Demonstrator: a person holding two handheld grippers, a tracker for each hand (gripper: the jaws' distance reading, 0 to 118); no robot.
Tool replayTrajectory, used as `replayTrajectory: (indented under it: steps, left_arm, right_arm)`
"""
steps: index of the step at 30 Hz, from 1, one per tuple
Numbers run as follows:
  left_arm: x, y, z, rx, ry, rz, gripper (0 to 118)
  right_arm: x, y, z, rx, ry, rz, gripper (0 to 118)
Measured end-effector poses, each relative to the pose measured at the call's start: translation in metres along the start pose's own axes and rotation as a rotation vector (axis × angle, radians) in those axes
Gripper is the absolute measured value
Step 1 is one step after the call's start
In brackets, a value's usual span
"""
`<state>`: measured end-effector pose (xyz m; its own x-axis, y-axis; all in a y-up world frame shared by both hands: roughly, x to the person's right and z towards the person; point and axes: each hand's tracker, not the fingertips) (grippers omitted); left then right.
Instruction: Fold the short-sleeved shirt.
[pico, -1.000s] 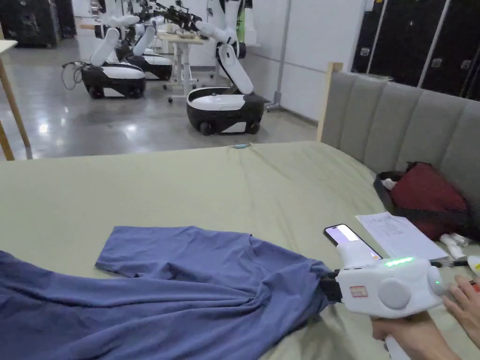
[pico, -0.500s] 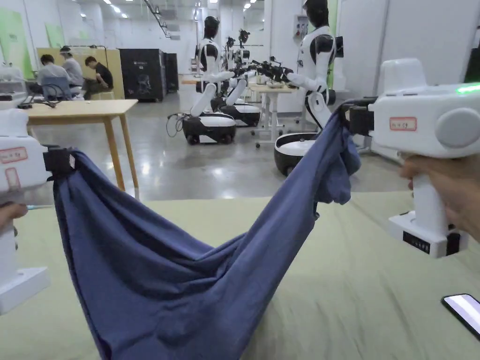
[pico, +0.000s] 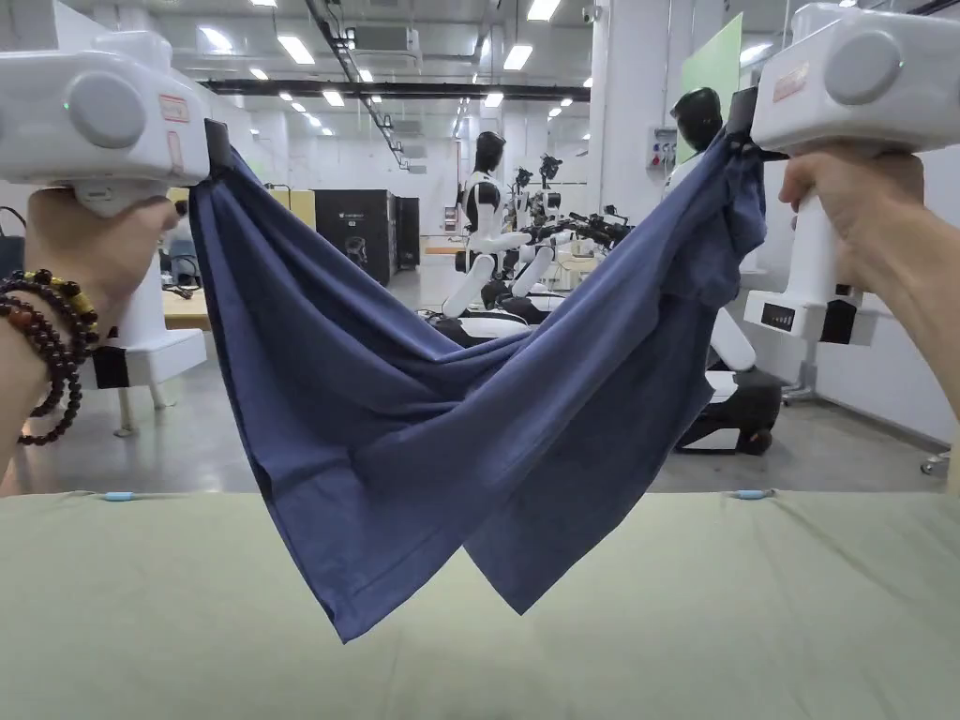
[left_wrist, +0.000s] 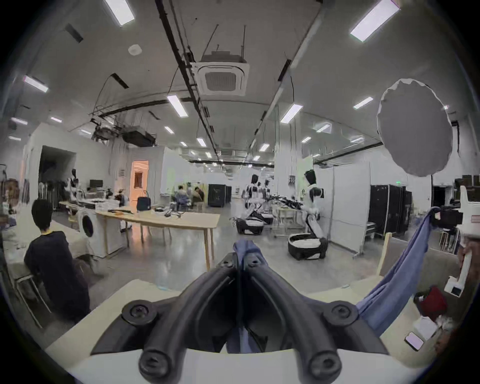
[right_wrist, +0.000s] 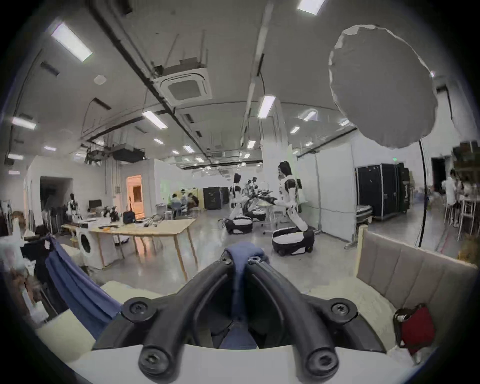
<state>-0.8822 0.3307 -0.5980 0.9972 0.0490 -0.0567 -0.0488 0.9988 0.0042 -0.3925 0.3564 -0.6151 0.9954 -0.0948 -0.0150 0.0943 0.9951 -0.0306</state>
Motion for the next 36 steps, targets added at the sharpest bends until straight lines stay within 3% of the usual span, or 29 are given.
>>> replayTrajectory:
  steps: [8,13,17,21,23,28,36]
  left_arm:
    - [0.009,-0.048,-0.016,-0.066,-0.042,-0.003,0]
    - [0.018,-0.135,-0.021,-0.146,-0.077,-0.024,0]
    - [0.021,-0.205,-0.016,-0.216,-0.101,0.016,0]
    - [0.012,-0.233,-0.003,-0.285,-0.088,0.023,0]
    - [0.005,-0.236,0.018,-0.283,-0.080,0.011,0]
    - [-0.027,-0.238,0.093,-0.299,-0.138,0.068,0]
    - [-0.063,-0.304,0.247,-0.460,-0.219,0.104,0]
  right_arm:
    - [0.028,-0.053,-0.009,-0.040,0.016,-0.013,5]
    - [0.042,-0.121,-0.014,-0.112,0.042,0.014,5]
    - [0.056,-0.180,-0.019,-0.195,0.038,-0.012,5]
    - [0.069,-0.204,-0.004,-0.239,0.052,-0.022,5]
    - [0.076,-0.207,0.020,-0.250,0.072,-0.029,5]
    - [0.090,-0.223,0.126,-0.236,0.133,0.066,5]
    - [0.132,-0.294,0.288,-0.429,0.199,0.096,5]
